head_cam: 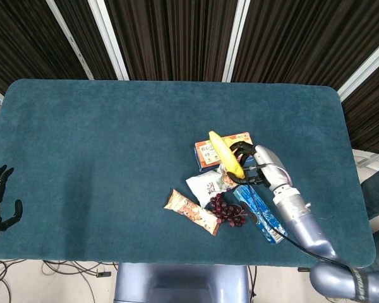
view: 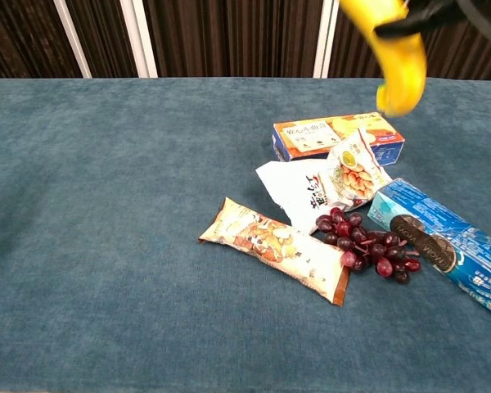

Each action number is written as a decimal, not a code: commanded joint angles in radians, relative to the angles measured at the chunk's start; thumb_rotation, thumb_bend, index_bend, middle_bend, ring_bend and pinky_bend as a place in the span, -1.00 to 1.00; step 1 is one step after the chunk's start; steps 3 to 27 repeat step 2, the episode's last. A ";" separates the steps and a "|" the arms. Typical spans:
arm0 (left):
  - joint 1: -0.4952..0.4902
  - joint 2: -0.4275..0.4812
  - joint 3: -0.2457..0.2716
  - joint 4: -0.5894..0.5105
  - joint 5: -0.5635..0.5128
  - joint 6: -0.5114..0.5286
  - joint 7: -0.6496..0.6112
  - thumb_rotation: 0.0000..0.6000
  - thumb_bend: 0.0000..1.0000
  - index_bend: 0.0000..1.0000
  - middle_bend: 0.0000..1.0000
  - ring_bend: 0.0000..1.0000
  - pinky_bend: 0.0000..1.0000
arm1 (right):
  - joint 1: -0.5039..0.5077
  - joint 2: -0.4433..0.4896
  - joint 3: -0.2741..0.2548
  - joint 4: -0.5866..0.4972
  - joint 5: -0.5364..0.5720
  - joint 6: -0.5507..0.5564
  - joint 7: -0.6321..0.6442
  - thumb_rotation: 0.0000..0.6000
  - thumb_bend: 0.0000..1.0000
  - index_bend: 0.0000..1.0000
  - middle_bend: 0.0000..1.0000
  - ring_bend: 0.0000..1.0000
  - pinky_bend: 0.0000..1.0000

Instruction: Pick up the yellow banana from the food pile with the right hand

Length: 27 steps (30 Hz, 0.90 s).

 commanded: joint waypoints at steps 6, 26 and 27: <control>0.001 -0.002 0.001 0.001 0.001 0.003 0.005 1.00 0.09 -0.98 -1.00 -0.99 -0.94 | -0.067 0.085 0.031 -0.077 -0.111 0.010 0.078 1.00 -0.18 -0.05 0.10 0.11 -0.43; 0.001 -0.002 0.001 0.001 0.001 0.003 0.005 1.00 0.09 -0.98 -1.00 -0.99 -0.94 | -0.067 0.085 0.031 -0.077 -0.111 0.010 0.078 1.00 -0.18 -0.05 0.10 0.11 -0.43; 0.001 -0.002 0.001 0.001 0.001 0.003 0.005 1.00 0.09 -0.98 -1.00 -0.99 -0.94 | -0.067 0.085 0.031 -0.077 -0.111 0.010 0.078 1.00 -0.18 -0.05 0.10 0.11 -0.43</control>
